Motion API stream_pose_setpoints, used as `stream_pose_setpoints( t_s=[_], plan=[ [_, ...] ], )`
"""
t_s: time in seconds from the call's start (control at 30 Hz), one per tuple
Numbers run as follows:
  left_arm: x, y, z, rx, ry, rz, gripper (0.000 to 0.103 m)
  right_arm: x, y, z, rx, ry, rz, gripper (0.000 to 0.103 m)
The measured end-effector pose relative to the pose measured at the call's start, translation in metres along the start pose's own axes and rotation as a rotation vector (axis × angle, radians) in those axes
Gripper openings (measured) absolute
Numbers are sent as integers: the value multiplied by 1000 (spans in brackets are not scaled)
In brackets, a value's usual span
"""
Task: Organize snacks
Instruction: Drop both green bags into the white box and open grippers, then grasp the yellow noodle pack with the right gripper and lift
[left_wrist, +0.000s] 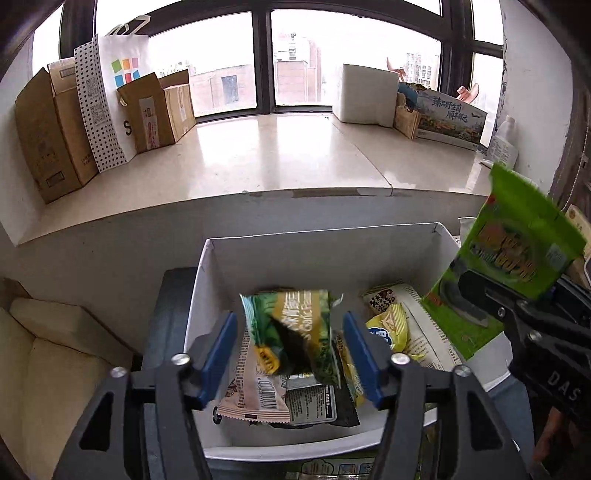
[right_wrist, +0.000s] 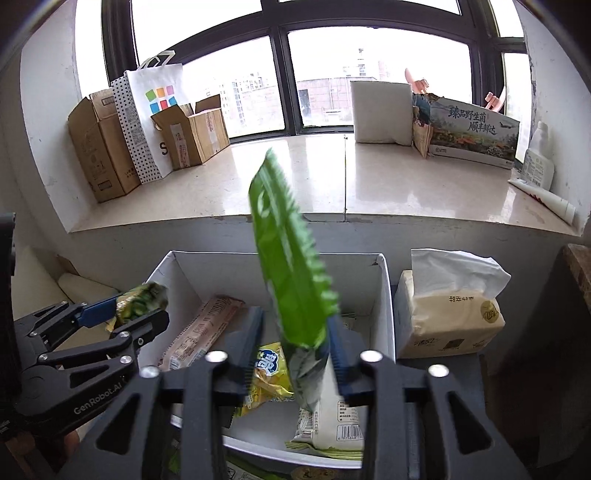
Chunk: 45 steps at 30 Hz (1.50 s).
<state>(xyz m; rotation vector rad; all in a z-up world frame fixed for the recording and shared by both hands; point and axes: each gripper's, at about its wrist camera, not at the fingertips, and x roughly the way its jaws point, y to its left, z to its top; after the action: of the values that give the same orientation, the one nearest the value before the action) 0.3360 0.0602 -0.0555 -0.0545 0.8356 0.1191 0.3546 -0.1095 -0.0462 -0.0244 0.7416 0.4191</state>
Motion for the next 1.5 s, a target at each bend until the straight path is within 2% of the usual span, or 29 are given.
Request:
stream_pose_setpoints(
  t_s=[0.03,0.1,0.2,0.37,0.4,0.6,0.73,0.93,1.1,1.2,1.33,1.5],
  plan=[
    [2,3,-1,-11,3,-13,103,0,-1,-1,3,-10,-19,90],
    [5,8,-5,-22,2,-17,103,-1,-1,-2,3,-32,-26,90],
    [6,8,-11,3,5,21,103,2,-1,-5,-3,-10,-37,90],
    [-3,11,-17,-3,-3,-2,103,-4,2,-14,-9,-31,-45,103],
    [-6,12,-18,-3,-6,-6,103,-6,2,-15,-7,-36,-44,103],
    [-39,15,-33,-19,-34,-59,103,-35,10,-26,-21,-71,-49,103],
    [-72,11,-58,9,-64,-86,103,-70,15,-43,-34,-114,-7,103],
    [-113,8,-111,37,-75,-123,103,-122,16,-88,-49,-114,53,103],
    [-134,12,-155,-7,-43,-166,103,-151,13,-144,-59,-75,77,103],
    [-141,9,-177,0,-27,-156,103,-153,15,-179,-64,-16,104,103],
    [-146,7,-200,-8,4,-187,103,-148,28,-220,-111,67,127,103],
    [-144,8,-216,1,39,-181,103,-138,46,-242,-204,112,166,103]
  ],
)
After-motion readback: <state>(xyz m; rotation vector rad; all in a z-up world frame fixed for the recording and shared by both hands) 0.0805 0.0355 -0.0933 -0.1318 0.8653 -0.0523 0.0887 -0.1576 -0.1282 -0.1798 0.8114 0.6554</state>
